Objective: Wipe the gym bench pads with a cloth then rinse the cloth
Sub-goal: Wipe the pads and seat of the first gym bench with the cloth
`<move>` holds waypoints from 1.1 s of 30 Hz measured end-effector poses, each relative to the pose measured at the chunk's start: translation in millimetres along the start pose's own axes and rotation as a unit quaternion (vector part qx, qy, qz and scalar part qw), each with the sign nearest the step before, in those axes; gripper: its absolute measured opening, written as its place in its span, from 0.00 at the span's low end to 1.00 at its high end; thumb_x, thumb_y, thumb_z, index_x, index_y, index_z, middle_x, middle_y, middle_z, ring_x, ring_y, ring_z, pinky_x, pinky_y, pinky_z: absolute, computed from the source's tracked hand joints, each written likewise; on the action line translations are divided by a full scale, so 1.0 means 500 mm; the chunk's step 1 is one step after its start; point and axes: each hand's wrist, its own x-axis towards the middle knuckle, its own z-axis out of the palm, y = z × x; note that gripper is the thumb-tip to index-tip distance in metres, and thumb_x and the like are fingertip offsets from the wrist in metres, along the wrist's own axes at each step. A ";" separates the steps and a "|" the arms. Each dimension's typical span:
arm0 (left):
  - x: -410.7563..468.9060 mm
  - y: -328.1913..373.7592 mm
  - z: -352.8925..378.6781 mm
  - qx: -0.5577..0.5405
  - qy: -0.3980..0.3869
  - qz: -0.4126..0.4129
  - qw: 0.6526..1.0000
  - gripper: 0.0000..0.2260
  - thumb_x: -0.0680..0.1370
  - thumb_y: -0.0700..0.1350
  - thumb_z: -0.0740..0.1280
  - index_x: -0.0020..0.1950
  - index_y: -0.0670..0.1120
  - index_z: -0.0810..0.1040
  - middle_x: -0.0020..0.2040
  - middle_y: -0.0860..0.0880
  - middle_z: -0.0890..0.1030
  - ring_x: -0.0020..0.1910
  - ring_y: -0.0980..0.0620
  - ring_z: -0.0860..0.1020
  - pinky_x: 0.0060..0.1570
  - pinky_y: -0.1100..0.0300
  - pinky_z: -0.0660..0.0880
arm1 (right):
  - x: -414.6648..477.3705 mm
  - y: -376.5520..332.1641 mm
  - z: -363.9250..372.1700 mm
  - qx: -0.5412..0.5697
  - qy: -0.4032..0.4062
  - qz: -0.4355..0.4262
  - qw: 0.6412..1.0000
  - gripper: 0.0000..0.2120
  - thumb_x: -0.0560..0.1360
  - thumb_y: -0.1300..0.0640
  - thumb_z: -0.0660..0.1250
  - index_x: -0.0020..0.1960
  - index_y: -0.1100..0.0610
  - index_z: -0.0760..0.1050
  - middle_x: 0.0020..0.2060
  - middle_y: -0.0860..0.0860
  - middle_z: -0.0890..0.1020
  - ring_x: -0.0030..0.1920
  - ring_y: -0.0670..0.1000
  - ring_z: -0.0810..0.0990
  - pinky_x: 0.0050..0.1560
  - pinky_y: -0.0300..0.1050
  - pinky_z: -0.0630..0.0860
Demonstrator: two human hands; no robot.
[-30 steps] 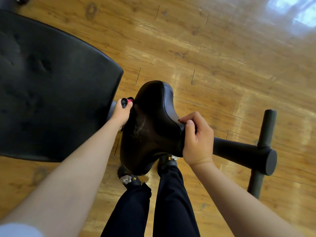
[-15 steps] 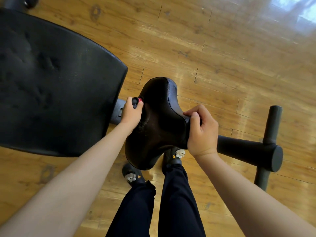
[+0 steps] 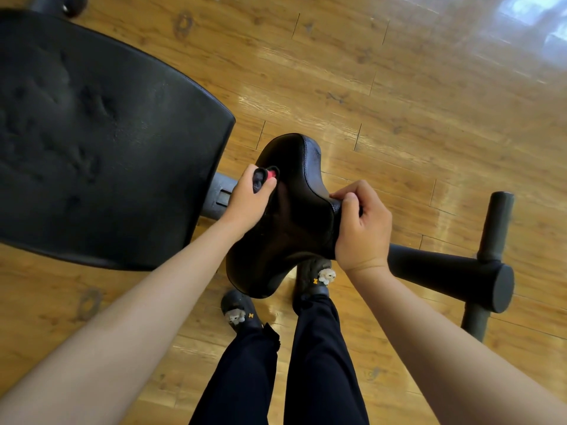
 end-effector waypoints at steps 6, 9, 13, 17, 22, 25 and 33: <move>0.006 0.024 -0.004 0.018 0.002 0.043 0.999 0.12 0.82 0.50 0.60 0.57 0.41 0.70 0.48 0.48 0.75 0.44 0.57 0.74 0.39 0.66 0.70 | 0.000 0.002 0.001 0.008 -0.003 0.004 1.000 0.12 0.75 0.57 0.54 0.40 0.59 0.74 0.34 0.47 0.75 0.38 0.43 0.73 0.40 0.32 0.68; 0.011 0.029 -0.002 0.003 0.004 0.036 0.999 0.13 0.82 0.50 0.61 0.57 0.41 0.70 0.48 0.47 0.75 0.47 0.53 0.75 0.42 0.64 0.72 | 0.000 0.004 0.001 0.007 -0.002 0.003 1.000 0.12 0.75 0.57 0.54 0.40 0.59 0.74 0.34 0.47 0.75 0.37 0.42 0.73 0.39 0.31 0.67; -0.035 0.039 -0.006 0.017 -0.014 0.104 0.994 0.07 0.81 0.47 0.62 0.52 0.43 0.71 0.43 0.52 0.74 0.42 0.66 0.74 0.41 0.73 0.71 | -0.003 0.005 0.001 0.001 -0.004 -0.001 1.000 0.12 0.75 0.57 0.54 0.40 0.59 0.74 0.34 0.48 0.75 0.37 0.42 0.72 0.38 0.31 0.67; -0.051 0.054 -0.003 0.056 -0.018 0.145 0.988 0.07 0.82 0.47 0.61 0.53 0.43 0.71 0.45 0.52 0.74 0.42 0.69 0.72 0.40 0.78 0.68 | -0.003 0.005 0.000 -0.001 -0.007 0.005 1.000 0.12 0.75 0.57 0.54 0.40 0.58 0.73 0.33 0.47 0.75 0.37 0.42 0.72 0.38 0.31 0.66; -0.011 0.082 0.005 0.069 -0.015 0.112 0.991 0.11 0.82 0.47 0.61 0.57 0.40 0.71 0.53 0.44 0.76 0.52 0.49 0.75 0.51 0.56 0.74 | -0.002 0.003 0.000 -0.007 -0.008 0.002 1.000 0.12 0.75 0.57 0.54 0.40 0.58 0.73 0.34 0.47 0.75 0.37 0.41 0.72 0.39 0.32 0.66; -0.051 0.086 0.001 0.049 -0.037 0.152 0.986 0.10 0.81 0.47 0.63 0.53 0.40 0.71 0.49 0.43 0.75 0.50 0.49 0.75 0.52 0.52 0.74 | -0.003 0.004 -0.001 -0.006 -0.011 0.004 1.000 0.12 0.75 0.57 0.54 0.41 0.58 0.74 0.34 0.48 0.75 0.38 0.42 0.72 0.39 0.33 0.67; -0.066 0.047 0.010 0.028 0.011 0.113 0.993 0.08 0.82 0.48 0.61 0.53 0.44 0.69 0.51 0.45 0.75 0.46 0.56 0.74 0.41 0.66 0.70 | -0.003 -0.002 0.000 -0.014 -0.007 0.009 1.000 0.12 0.75 0.56 0.53 0.40 0.59 0.73 0.34 0.50 0.76 0.38 0.43 0.73 0.38 0.31 0.67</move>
